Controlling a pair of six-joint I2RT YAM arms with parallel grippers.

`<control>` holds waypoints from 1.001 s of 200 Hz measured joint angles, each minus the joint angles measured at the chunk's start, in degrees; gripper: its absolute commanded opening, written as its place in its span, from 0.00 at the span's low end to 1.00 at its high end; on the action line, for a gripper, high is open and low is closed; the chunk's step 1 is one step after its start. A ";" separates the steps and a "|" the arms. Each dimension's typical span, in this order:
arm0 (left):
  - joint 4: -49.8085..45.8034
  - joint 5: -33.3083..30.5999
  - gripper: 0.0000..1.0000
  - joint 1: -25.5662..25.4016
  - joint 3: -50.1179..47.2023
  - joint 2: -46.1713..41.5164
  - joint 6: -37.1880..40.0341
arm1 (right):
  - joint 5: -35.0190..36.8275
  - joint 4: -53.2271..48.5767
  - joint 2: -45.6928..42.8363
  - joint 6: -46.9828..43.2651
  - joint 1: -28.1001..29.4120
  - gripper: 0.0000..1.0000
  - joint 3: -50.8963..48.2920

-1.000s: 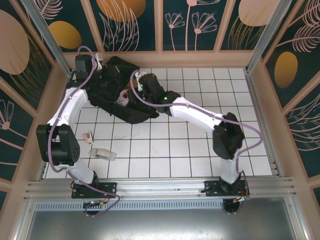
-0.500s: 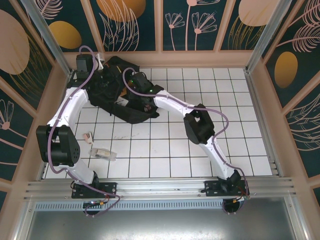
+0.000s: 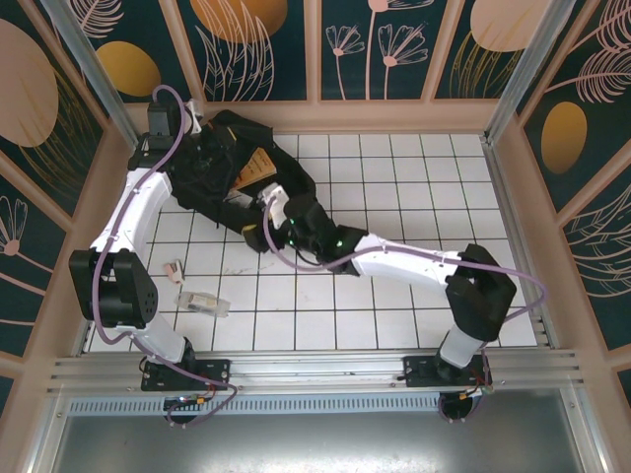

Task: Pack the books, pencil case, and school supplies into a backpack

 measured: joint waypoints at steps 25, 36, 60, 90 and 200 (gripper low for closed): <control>-0.79 0.02 0.02 0.00 0.04 0.00 0.00 | -0.52 0.37 2.34 -0.83 3.13 0.77 -3.32; -0.90 0.04 0.02 0.00 0.04 0.00 0.00 | -0.68 -1.18 5.44 -1.01 4.96 0.77 -2.25; -1.03 0.11 0.02 0.00 0.07 0.00 -0.02 | -1.44 -5.75 12.98 -1.29 8.96 0.79 2.97; -1.33 0.20 0.02 0.00 0.35 0.00 -0.02 | -2.95 -10.95 19.76 -2.08 12.50 0.80 10.36; -4.48 0.22 0.03 0.09 2.64 0.33 -0.02 | -4.15 -24.96 38.60 -6.54 15.43 0.82 33.73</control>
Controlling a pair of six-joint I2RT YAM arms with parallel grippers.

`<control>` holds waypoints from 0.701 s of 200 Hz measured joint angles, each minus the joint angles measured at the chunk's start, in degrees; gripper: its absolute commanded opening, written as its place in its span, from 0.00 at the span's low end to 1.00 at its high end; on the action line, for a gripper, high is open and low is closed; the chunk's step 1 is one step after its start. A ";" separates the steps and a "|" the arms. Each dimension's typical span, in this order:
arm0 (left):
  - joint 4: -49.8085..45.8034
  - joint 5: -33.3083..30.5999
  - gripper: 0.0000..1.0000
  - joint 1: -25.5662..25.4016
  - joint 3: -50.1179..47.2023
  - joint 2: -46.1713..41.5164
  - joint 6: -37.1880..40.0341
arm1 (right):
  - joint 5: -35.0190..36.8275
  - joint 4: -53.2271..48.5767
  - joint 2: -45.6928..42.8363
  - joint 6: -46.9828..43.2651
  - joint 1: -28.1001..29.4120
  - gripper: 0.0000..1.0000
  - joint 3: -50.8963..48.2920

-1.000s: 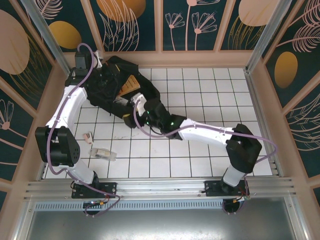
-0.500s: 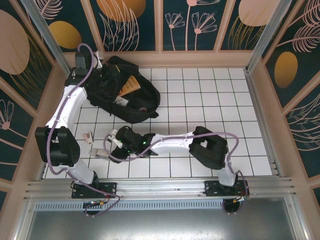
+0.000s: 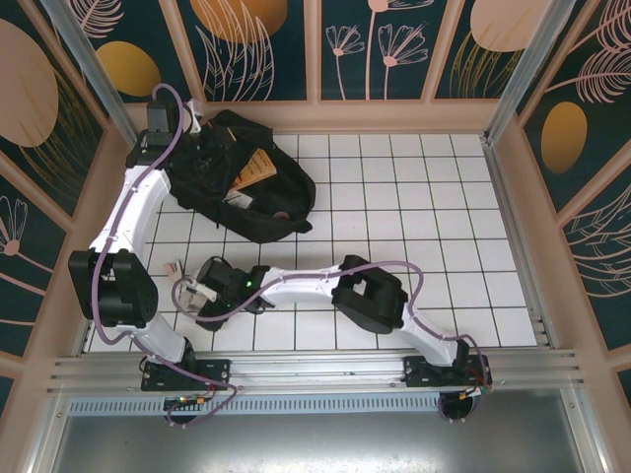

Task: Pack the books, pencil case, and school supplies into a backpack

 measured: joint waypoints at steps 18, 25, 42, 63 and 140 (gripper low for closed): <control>-0.22 0.00 0.03 0.00 0.70 0.20 0.00 | 0.94 -1.33 0.46 -0.76 0.33 0.82 1.73; -0.44 0.00 0.03 0.00 0.94 0.22 0.00 | 1.14 -1.70 0.74 -1.27 0.46 0.81 2.36; -0.87 0.00 0.03 0.00 1.22 0.22 0.00 | 2.23 -2.56 1.62 -2.14 0.68 0.77 3.28; -1.27 0.00 0.03 0.04 1.31 0.24 0.00 | 4.48 -3.28 2.08 -3.58 1.07 0.67 4.02; -2.67 0.26 0.04 0.26 2.25 1.40 0.04 | 10.91 1.88 -1.14 -5.60 2.62 0.43 -2.78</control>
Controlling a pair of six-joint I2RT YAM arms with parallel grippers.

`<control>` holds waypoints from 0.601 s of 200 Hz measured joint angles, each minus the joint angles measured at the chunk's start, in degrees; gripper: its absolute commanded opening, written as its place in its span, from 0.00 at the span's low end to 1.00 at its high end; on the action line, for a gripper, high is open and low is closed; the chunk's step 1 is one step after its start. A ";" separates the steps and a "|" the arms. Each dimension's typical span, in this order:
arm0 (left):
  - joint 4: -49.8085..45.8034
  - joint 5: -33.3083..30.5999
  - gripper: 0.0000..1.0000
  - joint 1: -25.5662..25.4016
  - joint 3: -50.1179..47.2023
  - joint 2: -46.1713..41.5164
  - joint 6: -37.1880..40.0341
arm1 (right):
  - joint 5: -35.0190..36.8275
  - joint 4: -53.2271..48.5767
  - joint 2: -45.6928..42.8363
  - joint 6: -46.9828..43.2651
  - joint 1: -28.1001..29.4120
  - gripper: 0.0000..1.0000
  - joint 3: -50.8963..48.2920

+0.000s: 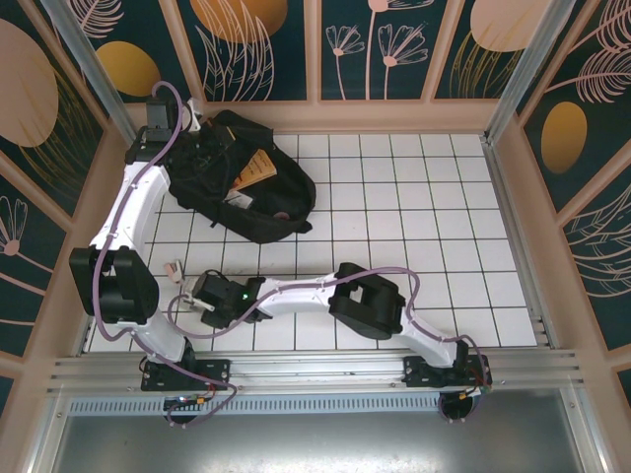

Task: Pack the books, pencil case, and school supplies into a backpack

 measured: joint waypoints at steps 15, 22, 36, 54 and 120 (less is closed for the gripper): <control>-0.26 0.00 0.04 0.00 0.00 0.02 0.22 | 0.66 1.70 -2.10 0.02 -0.15 0.42 -3.69; -0.35 -0.02 0.03 0.00 0.00 0.02 0.28 | 0.85 2.29 -3.28 0.02 -0.28 0.42 -5.60; -0.37 -0.02 0.04 0.00 0.04 0.02 0.44 | 1.11 3.17 -5.68 0.07 -0.68 0.42 -9.42; -0.66 -0.04 0.04 0.00 0.28 0.02 0.66 | 1.40 3.78 -9.49 0.79 -1.66 0.41 -14.93; -1.38 -0.04 0.03 0.00 0.50 0.02 1.49 | 3.78 5.46 -26.18 5.33 -6.51 0.39 -31.78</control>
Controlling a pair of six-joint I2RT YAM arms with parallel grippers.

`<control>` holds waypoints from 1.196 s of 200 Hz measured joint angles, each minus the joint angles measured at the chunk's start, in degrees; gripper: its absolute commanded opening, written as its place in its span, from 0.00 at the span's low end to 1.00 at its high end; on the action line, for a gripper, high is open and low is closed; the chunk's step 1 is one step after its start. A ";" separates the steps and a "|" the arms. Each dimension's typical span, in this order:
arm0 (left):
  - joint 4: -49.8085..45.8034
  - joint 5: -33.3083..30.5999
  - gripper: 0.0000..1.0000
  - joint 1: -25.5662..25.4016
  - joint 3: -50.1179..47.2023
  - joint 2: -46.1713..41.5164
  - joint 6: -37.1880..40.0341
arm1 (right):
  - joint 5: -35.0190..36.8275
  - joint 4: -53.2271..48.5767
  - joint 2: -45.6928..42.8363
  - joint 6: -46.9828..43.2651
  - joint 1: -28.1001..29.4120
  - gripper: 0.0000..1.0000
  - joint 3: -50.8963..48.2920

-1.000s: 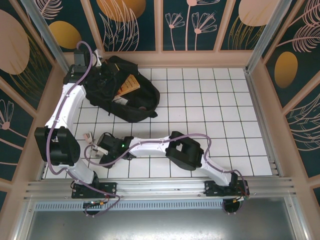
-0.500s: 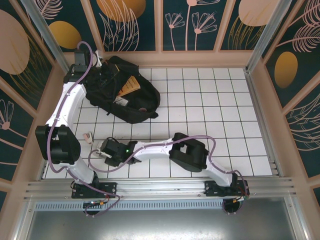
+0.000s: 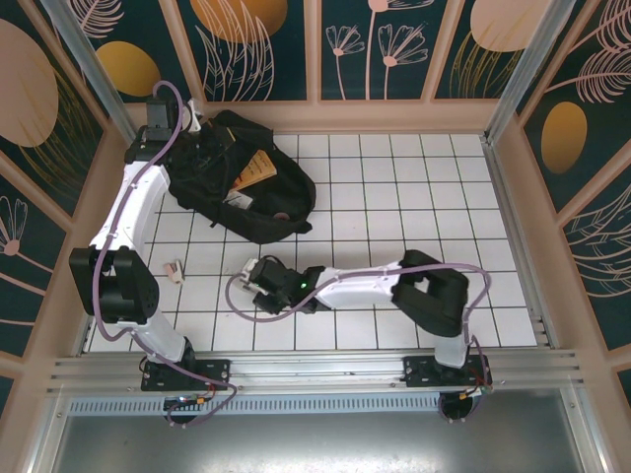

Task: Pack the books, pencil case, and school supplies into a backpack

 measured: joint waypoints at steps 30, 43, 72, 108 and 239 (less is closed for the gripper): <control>0.07 0.04 0.03 0.00 -0.55 -0.39 0.02 | 0.13 1.38 -9.20 2.29 -2.86 0.40 -3.26; 0.15 0.04 0.03 0.00 -1.42 -1.11 0.02 | -0.20 2.10 -12.68 3.17 -4.96 0.40 -3.50; 0.20 0.00 0.03 0.00 -3.10 -2.89 0.26 | -0.72 2.97 -17.57 4.09 -9.73 0.41 -3.17; 0.17 0.00 0.03 -0.15 -3.82 -4.02 0.39 | -1.20 0.00 -13.86 4.59 -14.80 0.42 4.68; 2.58 0.68 0.03 -2.38 -6.64 -7.72 -0.26 | -2.36 -12.59 26.97 5.92 -23.47 0.64 53.13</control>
